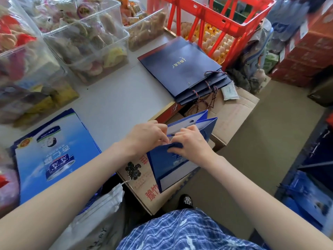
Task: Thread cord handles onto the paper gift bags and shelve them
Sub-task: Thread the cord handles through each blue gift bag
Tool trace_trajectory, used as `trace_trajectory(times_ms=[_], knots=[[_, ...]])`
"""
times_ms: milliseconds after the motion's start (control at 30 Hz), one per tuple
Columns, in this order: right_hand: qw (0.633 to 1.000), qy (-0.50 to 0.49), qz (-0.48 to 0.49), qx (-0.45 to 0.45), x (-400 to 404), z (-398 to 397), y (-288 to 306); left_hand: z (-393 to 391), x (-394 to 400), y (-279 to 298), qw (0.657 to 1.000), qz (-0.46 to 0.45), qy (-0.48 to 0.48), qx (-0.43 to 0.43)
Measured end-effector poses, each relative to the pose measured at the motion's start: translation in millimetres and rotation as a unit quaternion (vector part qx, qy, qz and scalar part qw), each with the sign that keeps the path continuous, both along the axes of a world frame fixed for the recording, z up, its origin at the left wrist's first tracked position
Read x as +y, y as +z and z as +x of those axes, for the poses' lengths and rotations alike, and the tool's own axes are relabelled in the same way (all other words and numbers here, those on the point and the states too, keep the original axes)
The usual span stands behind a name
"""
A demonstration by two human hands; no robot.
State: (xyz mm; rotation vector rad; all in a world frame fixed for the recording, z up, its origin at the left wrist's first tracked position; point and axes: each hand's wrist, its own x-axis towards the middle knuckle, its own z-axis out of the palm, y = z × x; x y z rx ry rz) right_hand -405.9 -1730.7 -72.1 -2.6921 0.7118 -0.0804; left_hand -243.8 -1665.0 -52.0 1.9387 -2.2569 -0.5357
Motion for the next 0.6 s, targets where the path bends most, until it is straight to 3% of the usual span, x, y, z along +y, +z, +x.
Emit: trace_trajectory(times_ms=[233,467,600], knots=[[0.996,0.024,0.004,-0.087,-13,8,29,15,-13,34,1.000,-0.023,-0.001,0.018],[0.980,0.091,-0.095,-0.152,-40,20,63,36,-35,72,0.996,-0.074,-0.044,0.037],[0.974,0.075,-0.142,-0.161,-33,15,44,31,-35,61,0.995,-0.078,-0.049,0.034]])
